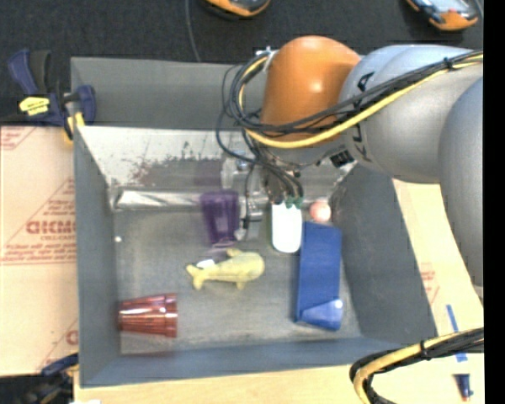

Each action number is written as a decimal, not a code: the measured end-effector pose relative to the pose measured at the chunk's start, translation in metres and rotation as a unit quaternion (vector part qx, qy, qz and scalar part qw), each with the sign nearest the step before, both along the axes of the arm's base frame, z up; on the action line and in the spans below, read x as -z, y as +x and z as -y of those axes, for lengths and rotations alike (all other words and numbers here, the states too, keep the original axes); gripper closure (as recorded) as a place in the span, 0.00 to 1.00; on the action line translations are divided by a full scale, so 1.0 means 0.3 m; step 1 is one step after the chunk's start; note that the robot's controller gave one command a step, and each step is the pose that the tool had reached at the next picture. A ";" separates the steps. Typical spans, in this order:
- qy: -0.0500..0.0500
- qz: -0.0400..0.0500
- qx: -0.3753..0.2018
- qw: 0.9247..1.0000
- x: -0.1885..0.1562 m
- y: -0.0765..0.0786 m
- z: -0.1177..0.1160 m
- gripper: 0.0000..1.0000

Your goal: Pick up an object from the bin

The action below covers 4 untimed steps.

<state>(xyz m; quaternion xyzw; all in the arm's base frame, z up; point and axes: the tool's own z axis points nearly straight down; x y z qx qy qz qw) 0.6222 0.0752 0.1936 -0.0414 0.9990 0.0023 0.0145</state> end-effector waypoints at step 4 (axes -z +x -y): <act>-0.005 0.004 -0.171 0.985 0.230 -0.277 0.024 0.00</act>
Offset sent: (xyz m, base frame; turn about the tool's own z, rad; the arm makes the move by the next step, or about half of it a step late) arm -0.0832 -0.0280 -0.0423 -0.1659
